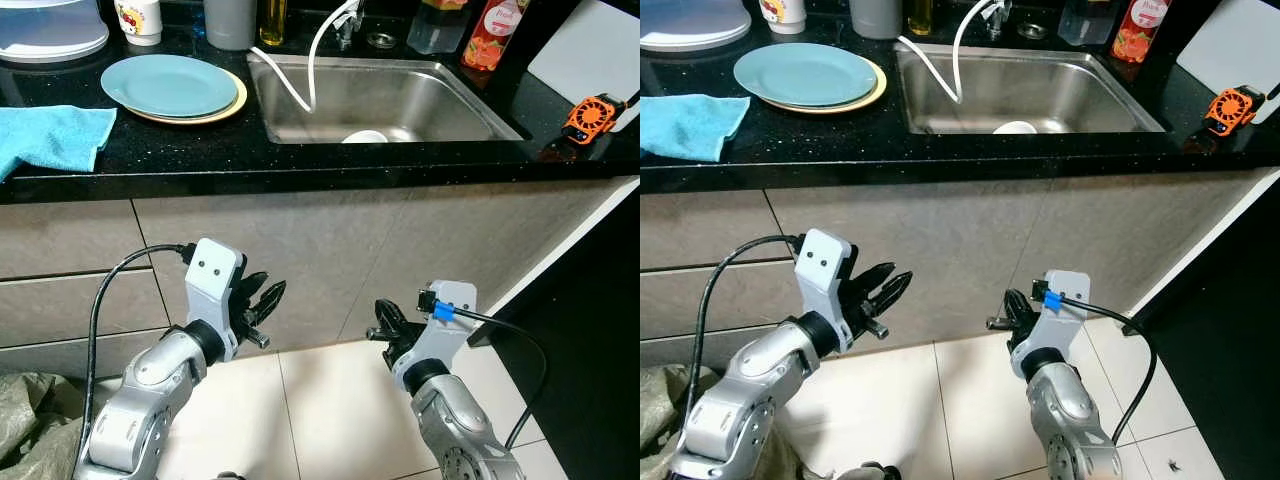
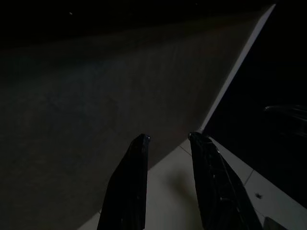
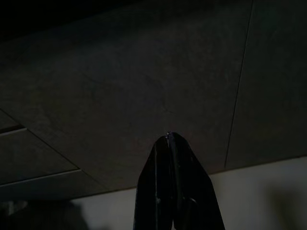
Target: Kitchen organization
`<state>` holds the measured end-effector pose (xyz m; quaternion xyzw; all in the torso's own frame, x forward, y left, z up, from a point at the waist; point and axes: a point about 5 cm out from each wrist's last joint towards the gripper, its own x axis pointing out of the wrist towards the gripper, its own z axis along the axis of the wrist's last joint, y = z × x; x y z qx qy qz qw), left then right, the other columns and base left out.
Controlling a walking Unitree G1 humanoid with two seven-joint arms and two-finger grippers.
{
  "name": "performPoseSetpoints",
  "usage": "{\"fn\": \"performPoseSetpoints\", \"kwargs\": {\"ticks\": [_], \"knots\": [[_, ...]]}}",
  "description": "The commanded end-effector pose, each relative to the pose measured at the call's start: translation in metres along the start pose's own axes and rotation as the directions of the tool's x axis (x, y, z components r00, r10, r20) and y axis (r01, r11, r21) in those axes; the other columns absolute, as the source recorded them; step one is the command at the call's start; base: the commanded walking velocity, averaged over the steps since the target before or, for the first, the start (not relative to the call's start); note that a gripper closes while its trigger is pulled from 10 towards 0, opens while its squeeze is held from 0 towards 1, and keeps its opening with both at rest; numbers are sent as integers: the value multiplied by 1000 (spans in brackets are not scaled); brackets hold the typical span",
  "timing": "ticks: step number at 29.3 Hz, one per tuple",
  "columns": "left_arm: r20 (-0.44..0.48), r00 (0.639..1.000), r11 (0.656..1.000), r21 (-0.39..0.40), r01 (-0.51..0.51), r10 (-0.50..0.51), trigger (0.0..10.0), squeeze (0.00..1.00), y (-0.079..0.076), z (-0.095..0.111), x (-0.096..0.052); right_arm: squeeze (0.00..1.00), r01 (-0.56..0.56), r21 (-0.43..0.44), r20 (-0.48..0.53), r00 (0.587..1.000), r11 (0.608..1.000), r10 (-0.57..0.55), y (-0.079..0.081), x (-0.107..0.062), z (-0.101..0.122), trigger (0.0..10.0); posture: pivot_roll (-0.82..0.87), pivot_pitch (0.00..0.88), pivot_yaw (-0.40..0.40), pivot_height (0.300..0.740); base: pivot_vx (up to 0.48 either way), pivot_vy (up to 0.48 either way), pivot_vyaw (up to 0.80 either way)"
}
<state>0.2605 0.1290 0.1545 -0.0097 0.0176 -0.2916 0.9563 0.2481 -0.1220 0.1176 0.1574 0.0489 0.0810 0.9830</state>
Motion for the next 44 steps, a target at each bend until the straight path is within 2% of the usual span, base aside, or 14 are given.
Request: {"fn": "performPoseSetpoints", "kwargs": {"ticks": [1, 19, 32, 44], "knots": [[-35, 999, 1000, -18, 22, -23, 10000, 0, -4, -7, 1, 0, 24, -3, -1, 1000, 1000, -24, -4, -2, -3, 10000, 157, 80, -79, 740, 0, 0, 0], [-55, 998, 999, -24, 27, -28, 10000, 0, -2, -8, 5, 0, 46, -6, 19, 999, 999, -46, -5, 0, -2, 10000, 162, 75, -70, 740, 0, 0, 0], [-82, 996, 1000, -12, 19, -20, 10000, 0, 6, -11, 5, 0, 46, 23, 27, 999, 999, -46, -1, 5, -4, 10000, 160, 62, 8, 740, 0, 0, 0], [-80, 997, 1000, -16, 1, -3, 10000, 0, 9, -10, 6, 0, 27, 23, 17, 999, 999, -27, 0, 6, -6, 10000, 174, 69, -22, 740, 0, 0, 0]]}}
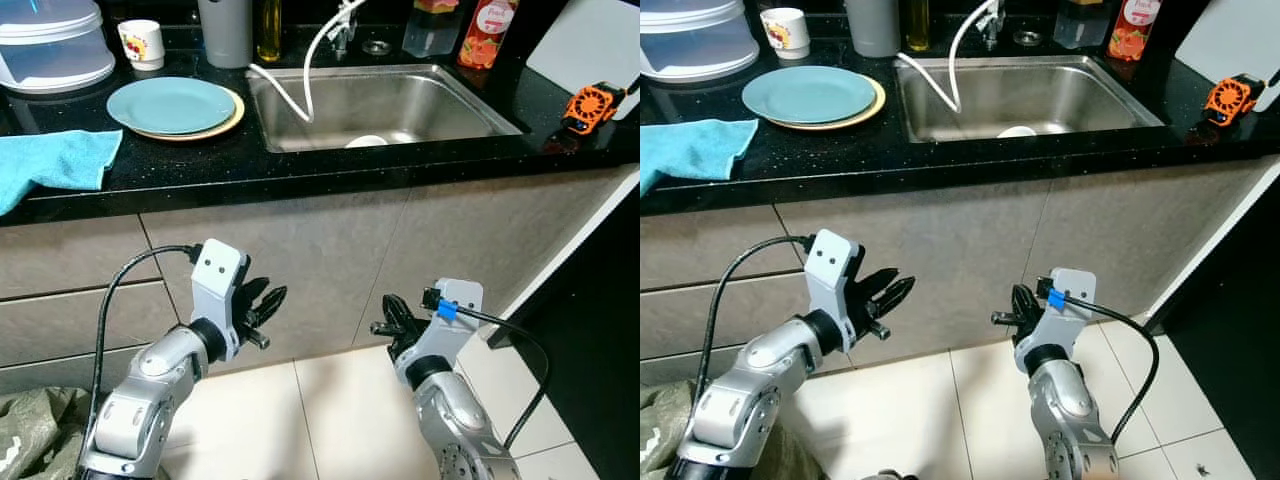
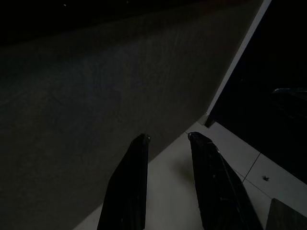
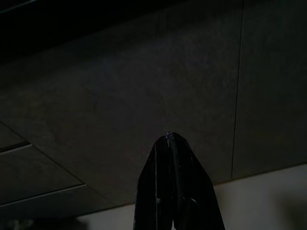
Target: Kitchen organization
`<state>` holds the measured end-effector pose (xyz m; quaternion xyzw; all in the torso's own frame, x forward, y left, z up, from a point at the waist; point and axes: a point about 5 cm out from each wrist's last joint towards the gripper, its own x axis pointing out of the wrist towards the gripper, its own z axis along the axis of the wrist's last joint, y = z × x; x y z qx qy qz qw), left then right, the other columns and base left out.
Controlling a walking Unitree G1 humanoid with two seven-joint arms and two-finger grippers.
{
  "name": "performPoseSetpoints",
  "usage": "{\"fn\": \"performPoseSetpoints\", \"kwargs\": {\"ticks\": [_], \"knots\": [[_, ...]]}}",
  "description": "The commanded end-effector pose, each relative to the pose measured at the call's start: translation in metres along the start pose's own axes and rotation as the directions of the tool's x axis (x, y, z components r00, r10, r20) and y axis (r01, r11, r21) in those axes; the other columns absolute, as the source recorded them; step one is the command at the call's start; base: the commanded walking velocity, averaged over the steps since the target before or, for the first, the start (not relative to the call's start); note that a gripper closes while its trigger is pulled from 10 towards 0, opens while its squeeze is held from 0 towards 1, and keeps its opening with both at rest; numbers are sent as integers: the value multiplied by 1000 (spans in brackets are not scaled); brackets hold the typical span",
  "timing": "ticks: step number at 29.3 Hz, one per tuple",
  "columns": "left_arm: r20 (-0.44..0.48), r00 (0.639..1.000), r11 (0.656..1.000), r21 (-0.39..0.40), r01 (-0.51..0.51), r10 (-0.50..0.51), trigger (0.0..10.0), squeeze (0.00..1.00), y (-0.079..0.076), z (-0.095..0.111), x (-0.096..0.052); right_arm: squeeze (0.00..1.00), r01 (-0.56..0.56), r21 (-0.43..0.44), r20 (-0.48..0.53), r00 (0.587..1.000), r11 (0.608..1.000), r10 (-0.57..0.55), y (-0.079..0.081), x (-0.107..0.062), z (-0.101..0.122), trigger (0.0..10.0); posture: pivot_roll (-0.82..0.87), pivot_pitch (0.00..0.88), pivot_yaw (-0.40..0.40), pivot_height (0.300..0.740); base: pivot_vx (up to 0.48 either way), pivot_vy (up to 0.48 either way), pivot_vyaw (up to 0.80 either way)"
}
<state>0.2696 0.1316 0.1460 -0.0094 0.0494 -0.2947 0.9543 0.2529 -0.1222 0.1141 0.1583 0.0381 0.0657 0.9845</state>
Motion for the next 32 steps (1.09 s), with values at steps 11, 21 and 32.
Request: {"fn": "performPoseSetpoints", "kwargs": {"ticks": [11, 21, 32], "knots": [[-19, 1000, 1000, 13, -13, 13, 10000, 0, 1, -2, 0, 0, 2, 23, 2, 1000, 1000, -2, 1, 0, -2, 10000, 168, 74, -26, 740, 0, 0, 0], [-24, 1000, 1000, 14, -18, 18, 10000, 0, 2, -2, 0, 0, 0, 25, 0, 1000, 1000, 0, 2, -1, -2, 10000, 166, 76, -25, 740, 0, 0, 0], [-30, 999, 1000, 17, -23, 23, 10000, 0, 3, -3, 0, 0, -1, 30, -2, 1000, 1000, 1, 2, 0, -2, 10000, 169, 75, -25, 740, 0, 0, 0]]}}
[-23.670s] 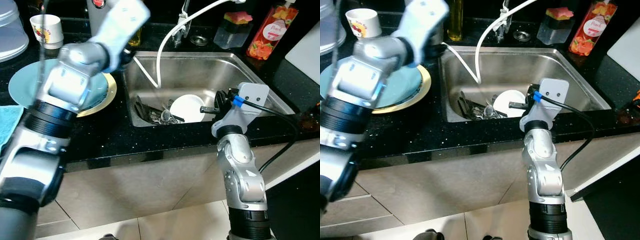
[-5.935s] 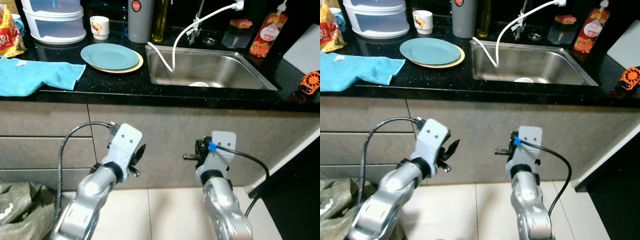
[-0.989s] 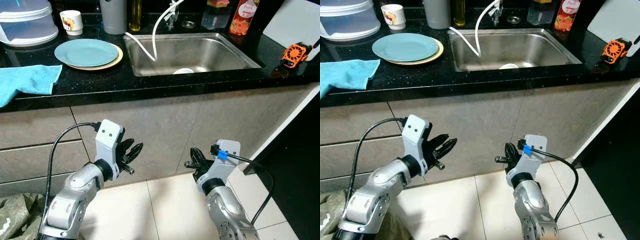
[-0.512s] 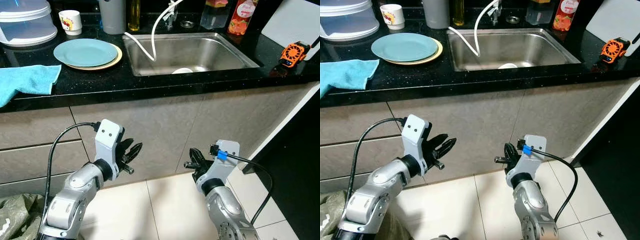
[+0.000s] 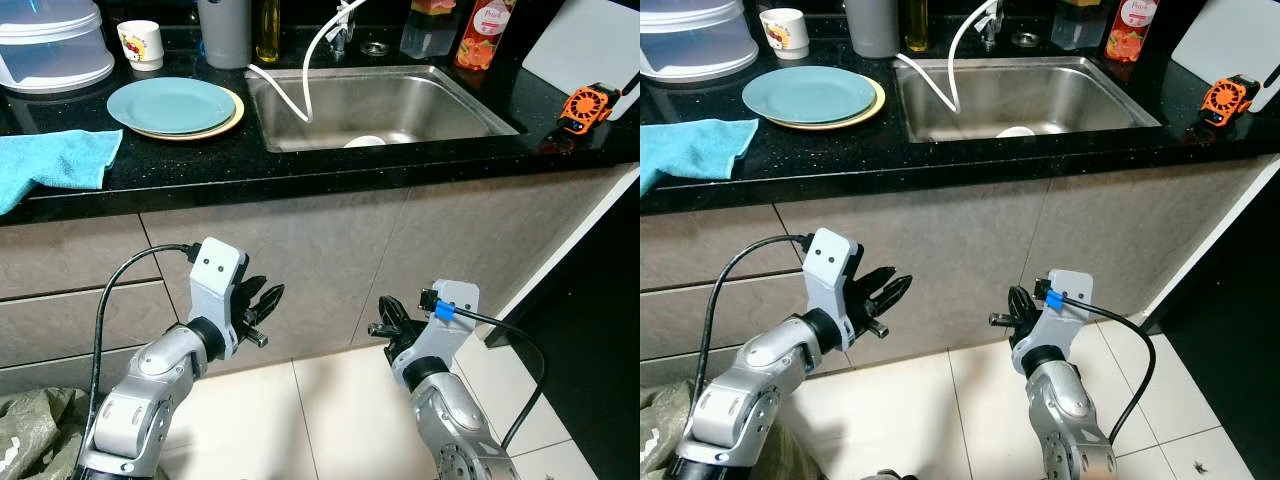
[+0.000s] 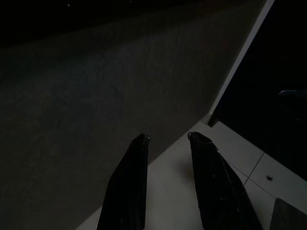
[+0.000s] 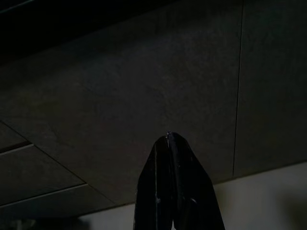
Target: Kitchen organization
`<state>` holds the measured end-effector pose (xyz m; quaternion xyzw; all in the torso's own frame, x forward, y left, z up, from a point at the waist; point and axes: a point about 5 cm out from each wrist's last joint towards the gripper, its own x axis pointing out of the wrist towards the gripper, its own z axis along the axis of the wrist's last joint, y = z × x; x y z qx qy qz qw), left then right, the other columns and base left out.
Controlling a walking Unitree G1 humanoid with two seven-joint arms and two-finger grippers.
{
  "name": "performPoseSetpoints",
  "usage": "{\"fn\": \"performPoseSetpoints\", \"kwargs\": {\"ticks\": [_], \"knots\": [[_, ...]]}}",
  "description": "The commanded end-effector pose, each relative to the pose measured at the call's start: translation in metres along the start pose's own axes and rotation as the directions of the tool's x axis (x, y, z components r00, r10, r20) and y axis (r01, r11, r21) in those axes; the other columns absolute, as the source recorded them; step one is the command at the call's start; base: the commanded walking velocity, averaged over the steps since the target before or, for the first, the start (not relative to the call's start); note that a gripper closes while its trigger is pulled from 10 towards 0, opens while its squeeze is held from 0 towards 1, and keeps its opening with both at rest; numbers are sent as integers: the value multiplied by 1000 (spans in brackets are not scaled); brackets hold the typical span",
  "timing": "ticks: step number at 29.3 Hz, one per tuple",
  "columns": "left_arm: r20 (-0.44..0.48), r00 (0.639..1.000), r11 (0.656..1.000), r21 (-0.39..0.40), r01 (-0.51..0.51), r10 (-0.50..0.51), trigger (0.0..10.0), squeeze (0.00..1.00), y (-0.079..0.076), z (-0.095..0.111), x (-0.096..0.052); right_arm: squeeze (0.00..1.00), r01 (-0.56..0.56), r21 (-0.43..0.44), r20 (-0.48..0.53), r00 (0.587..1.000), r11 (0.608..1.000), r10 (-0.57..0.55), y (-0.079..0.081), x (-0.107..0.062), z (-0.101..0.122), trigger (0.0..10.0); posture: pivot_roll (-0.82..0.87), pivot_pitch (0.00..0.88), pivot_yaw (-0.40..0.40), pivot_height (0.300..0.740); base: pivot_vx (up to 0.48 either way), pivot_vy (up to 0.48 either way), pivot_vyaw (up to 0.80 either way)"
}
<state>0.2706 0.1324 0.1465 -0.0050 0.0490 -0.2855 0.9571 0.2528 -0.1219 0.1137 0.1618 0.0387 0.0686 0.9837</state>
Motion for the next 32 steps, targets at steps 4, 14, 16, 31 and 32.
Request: {"fn": "performPoseSetpoints", "kwargs": {"ticks": [4, 14, 16, 31, 32], "knots": [[-35, 999, 1000, 16, -5, 6, 10000, 0, 2, -4, 0, 0, 5, 24, 0, 1000, 1000, -5, 1, 0, -2, 10000, 169, 75, -24, 740, 0, 0, 0], [-56, 998, 1000, 26, -16, 17, 10000, 0, 3, -5, 1, 0, 4, 28, 0, 1000, 1000, -4, 1, 0, -2, 10000, 171, 76, -24, 740, 0, -26, 0], [-57, 998, 1000, 26, -17, 19, 10000, 0, 4, -5, 1, 0, 4, 28, 0, 1000, 1000, -4, 2, 0, -2, 10000, 173, 75, -24, 740, 0, -266, 0], [-45, 998, 999, -14, -45, 44, 10000, 0, 7, -6, 1, 0, 1, 27, -4, 1000, 1000, -1, 3, 0, -4, 10000, 173, 63, -23, 740, 0, -196, 0], [-45, 998, 999, -14, -45, 44, 10000, 0, 7, -6, 1, 0, 1, 27, -4, 1000, 1000, -1, 3, 0, -4, 10000, 173, 63, -23, 740, 0, 0, 0]]}}
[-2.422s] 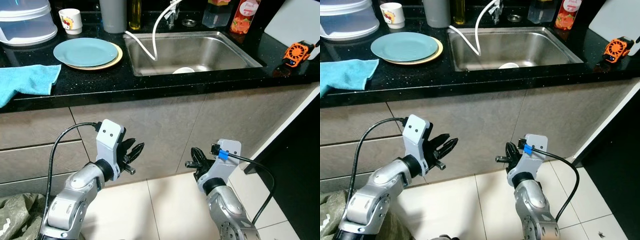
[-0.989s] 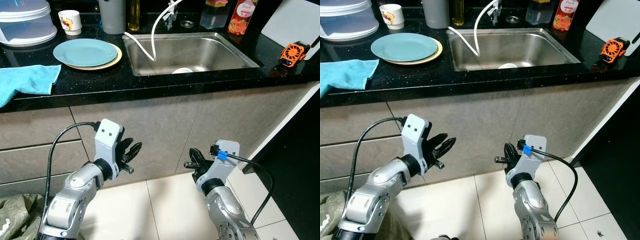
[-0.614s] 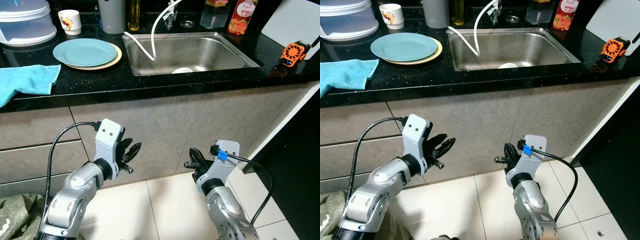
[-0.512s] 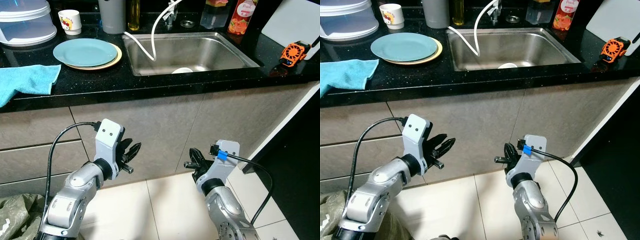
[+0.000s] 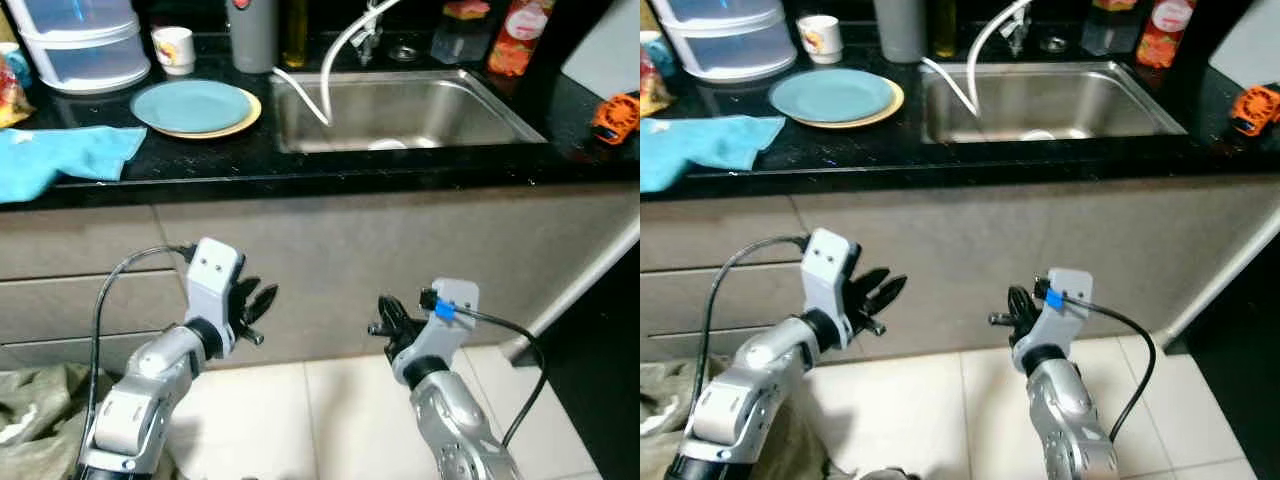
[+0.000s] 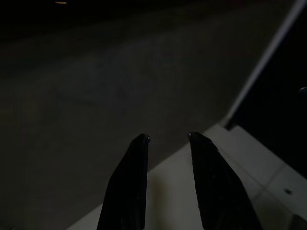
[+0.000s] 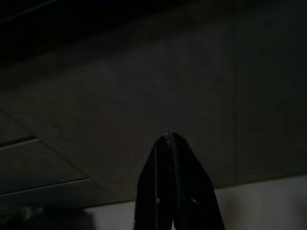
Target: Kitchen organization
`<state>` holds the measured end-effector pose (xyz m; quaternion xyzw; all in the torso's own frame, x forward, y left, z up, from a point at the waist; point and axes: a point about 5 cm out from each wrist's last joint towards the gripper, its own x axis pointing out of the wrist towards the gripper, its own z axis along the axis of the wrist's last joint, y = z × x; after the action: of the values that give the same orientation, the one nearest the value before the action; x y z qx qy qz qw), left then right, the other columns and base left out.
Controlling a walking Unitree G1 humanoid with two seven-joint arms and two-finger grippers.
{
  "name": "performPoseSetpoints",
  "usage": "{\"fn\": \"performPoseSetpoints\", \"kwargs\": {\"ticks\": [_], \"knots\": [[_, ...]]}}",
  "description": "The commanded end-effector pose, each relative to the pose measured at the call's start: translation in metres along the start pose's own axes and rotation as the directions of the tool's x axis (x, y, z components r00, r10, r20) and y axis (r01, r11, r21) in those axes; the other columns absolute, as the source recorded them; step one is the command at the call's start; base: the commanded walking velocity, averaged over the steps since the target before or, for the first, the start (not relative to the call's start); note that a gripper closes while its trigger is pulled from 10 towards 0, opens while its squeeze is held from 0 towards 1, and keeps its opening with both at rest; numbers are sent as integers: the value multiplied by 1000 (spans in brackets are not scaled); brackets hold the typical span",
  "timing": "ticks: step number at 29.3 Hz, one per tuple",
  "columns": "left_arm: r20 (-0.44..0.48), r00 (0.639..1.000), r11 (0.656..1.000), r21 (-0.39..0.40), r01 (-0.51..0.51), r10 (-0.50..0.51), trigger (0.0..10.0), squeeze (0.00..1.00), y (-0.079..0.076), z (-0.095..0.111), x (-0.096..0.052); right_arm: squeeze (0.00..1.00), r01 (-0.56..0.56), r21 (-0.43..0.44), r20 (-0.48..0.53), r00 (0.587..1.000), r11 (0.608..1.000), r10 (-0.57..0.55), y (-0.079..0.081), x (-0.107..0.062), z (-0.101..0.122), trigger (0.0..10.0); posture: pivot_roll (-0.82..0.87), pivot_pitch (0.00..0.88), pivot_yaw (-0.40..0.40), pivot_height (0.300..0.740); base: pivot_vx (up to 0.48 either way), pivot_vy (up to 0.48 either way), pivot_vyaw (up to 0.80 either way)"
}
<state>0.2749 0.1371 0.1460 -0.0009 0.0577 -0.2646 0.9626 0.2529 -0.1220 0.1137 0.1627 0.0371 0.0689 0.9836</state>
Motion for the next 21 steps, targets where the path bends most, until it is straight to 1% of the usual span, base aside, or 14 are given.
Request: {"fn": "performPoseSetpoints", "kwargs": {"ticks": [1, 21], "knots": [[-28, 1000, 1000, -15, -1, 0, 10000, 0, 1, -6, 0, 0, 2, 26, -8, 1000, 1000, -2, 2, 0, -4, 10000, 174, 61, -23, 740, 0, 0, 0], [-29, 1000, 1000, -14, -3, 2, 10000, 0, 1, -5, 0, 0, 5, 31, -8, 1000, 999, -4, 3, 0, -4, 10000, 172, 69, -21, 740, 0, 0, 0]]}}
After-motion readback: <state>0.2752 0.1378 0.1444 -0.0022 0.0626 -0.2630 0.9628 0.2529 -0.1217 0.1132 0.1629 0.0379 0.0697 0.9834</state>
